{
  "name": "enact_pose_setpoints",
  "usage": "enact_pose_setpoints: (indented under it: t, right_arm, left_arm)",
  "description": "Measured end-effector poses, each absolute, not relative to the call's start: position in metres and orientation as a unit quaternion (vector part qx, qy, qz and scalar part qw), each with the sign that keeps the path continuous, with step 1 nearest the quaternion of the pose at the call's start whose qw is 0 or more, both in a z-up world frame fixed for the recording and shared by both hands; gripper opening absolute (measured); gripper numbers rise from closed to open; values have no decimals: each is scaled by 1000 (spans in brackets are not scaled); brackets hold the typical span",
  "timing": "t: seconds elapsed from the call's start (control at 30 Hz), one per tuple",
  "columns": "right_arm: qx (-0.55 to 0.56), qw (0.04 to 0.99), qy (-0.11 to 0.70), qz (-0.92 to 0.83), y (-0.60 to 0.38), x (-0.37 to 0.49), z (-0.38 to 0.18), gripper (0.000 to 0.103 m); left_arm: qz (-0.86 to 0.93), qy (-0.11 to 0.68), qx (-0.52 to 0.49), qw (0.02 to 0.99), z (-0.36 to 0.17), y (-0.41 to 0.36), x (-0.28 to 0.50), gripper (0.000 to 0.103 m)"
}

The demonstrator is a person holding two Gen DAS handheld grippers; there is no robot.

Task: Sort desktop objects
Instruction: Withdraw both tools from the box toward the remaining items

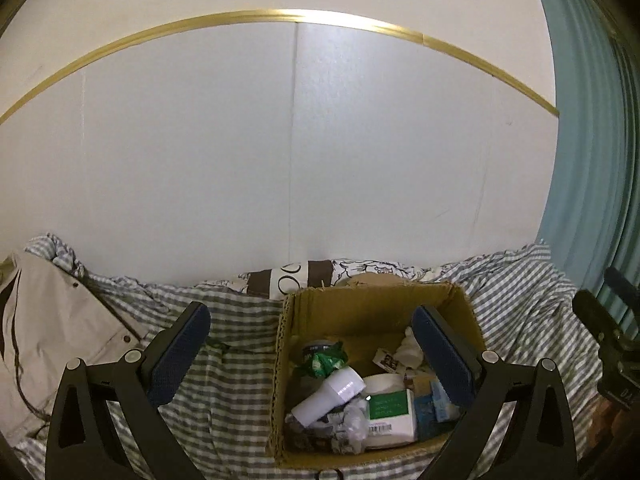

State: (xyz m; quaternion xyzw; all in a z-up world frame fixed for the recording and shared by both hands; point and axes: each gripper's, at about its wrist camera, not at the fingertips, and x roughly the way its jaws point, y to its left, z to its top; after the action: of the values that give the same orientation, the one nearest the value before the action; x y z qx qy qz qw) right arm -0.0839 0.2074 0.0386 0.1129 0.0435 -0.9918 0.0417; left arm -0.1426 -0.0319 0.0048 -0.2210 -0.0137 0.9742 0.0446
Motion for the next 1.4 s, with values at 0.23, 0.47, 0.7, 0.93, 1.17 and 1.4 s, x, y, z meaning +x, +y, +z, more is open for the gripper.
enact_pose_setpoints:
  t: [0.23,0.47,0.7,0.93,1.17,1.4]
  right_arm:
    - [124,46,61,-989,219,-60,44,103]
    - [142,60,83,-985,219,-34,37,103]
    - [179,80,84,-977,221,-14,16,103]
    - [211,108,99,-966,224,1,-16,103]
    - [261,130,119,-949,218,-1,-53,102]
    - [327,139,134,-925,218,-12,-94,91]
  left_arm:
    - [978,10,-206,33,0,-23,-109,103]
    - [976,23,-214,28,-6,-22,-84,103]
    - [959,34,-276,52,-34,-13,-70,103]
    - [931,11,-354,90,-83,-4,-62,103]
    - [915,54,-384,111,-118,21,-47,103]
    - [877,55,-459,128,-174,28,-46,103]
